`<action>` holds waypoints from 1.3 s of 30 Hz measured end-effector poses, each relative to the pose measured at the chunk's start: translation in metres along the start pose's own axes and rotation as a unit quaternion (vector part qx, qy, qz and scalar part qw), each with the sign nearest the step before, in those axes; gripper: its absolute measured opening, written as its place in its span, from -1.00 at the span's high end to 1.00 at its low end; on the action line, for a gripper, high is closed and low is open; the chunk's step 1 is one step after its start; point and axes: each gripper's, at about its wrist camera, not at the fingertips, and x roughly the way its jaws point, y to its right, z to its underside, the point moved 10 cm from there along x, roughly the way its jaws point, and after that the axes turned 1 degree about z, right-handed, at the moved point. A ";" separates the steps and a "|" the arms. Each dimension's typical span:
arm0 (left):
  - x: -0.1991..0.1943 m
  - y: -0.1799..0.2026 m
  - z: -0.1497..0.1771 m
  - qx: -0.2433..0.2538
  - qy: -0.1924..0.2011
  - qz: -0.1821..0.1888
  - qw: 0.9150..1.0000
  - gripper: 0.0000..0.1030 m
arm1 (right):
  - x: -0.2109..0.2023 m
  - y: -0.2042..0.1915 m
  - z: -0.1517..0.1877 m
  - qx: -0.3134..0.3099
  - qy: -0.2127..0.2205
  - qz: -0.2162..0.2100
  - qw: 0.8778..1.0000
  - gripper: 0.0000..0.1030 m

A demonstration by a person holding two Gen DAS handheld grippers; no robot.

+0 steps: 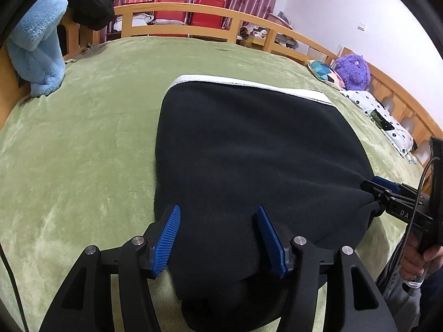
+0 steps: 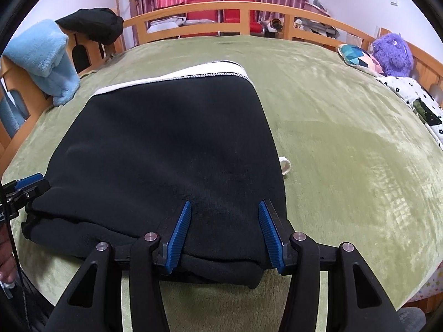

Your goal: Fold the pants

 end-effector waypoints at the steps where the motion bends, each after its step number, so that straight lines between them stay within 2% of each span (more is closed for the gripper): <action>1: 0.000 0.001 0.001 0.002 0.003 0.000 1.000 -0.08 | 0.000 -0.001 0.001 0.001 0.000 0.000 1.000 -0.03; 4: 0.000 0.000 0.002 0.003 0.008 0.005 1.000 -0.08 | -0.001 -0.001 0.000 0.017 0.010 -0.008 1.000 -0.13; 7: -0.001 0.001 0.003 0.003 0.014 0.007 1.000 -0.08 | 0.000 -0.005 0.000 0.020 0.012 -0.010 1.000 -0.31; 9: -0.001 0.002 0.004 0.008 0.020 0.003 1.000 -0.08 | 0.001 -0.009 0.000 0.016 0.010 -0.013 1.000 -0.50; 12: -0.001 0.002 0.003 0.012 0.026 -0.002 1.000 -0.08 | 0.004 -0.014 0.001 0.009 0.011 -0.008 1.000 -0.60; 19: -0.004 0.004 0.002 0.021 0.029 0.013 0.999 -0.07 | 0.000 -0.014 0.001 0.004 0.034 -0.009 0.999 -0.60; 22: -0.011 0.001 -0.001 0.020 0.029 0.038 0.999 -0.06 | -0.006 -0.015 -0.002 -0.011 0.036 -0.004 0.999 -0.55; 24: -0.019 -0.004 -0.007 0.001 0.034 0.055 0.998 -0.05 | -0.012 -0.012 -0.006 -0.014 0.039 0.003 0.999 -0.42; 27: -0.029 -0.002 -0.016 -0.018 0.051 0.087 0.995 -0.05 | -0.028 -0.001 -0.016 0.006 0.064 -0.001 0.998 -0.42; 29: -0.022 0.006 -0.014 -0.018 0.031 0.095 0.995 -0.06 | -0.027 0.007 -0.014 0.026 0.065 -0.015 0.997 -0.42; 31: -0.008 0.016 -0.005 0.001 0.001 0.083 0.997 -0.07 | -0.008 0.013 0.000 0.037 0.026 -0.023 0.999 -0.41; 33: 0.003 0.022 0.004 0.022 -0.009 0.054 0.998 -0.08 | 0.006 0.016 0.014 0.041 0.005 -0.029 0.999 -0.40; 36: -0.002 0.026 0.007 0.037 -0.008 0.036 0.999 -0.09 | 0.010 0.017 0.022 0.057 0.001 -0.062 0.996 -0.40; 39: -0.020 0.018 0.007 0.024 -0.004 0.033 0.999 -0.11 | -0.005 0.023 0.016 0.073 0.016 -0.081 0.994 -0.38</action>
